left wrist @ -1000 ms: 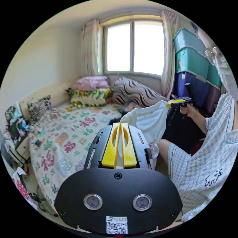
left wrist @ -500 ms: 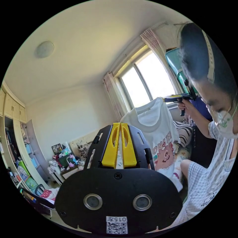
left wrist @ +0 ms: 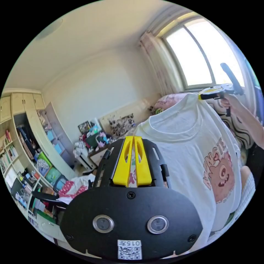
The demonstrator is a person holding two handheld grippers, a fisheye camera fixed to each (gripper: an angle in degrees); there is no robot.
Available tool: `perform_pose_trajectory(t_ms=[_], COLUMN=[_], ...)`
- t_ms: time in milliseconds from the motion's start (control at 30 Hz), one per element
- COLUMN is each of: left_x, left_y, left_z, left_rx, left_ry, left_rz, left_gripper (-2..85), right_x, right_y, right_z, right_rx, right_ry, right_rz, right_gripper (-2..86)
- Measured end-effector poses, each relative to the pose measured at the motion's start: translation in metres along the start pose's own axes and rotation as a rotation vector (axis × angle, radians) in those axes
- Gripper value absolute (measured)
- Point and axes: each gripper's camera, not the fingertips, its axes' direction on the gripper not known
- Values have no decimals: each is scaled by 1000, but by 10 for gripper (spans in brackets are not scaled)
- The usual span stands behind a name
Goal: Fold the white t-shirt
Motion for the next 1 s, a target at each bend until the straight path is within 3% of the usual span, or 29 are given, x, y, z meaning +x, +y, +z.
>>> perform_pose_trajectory(t_ms=[133, 200, 300, 433, 567, 733, 833, 1000], left_x=[-2, 0, -3, -18, -23, 10, 27, 35], left_y=[61, 93, 147, 230, 304, 355, 359, 362], left_z=[147, 183, 199, 170, 138, 142, 176, 227], left_rx=[-225, -295, -337, -514, -741, -1001, -1107, -1200], left_ry=[-83, -111, -6, 210, 381, 598, 557, 541], left_rz=[-83, -120, -125, -210, -387, -521, -436, -409], left_gripper=[4, 9, 21, 56, 78, 92, 97, 92], right_x=[4, 3, 5, 6, 11, -13, -23, -18], right_y=[2, 26, 73, 149, 260, 352, 364, 364], right_z=[178, 268, 327, 338, 321, 338, 369, 423], right_rx=[-218, -356, -442, -548, -761, -999, -1022, -1045], right_ry=[-12, -75, -151, -260, -425, -475, -560, -452], right_rz=[101, 159, 172, 69, 221, 345, 408, 425], right_gripper=[8, 31, 42, 58, 78, 104, 110, 47])
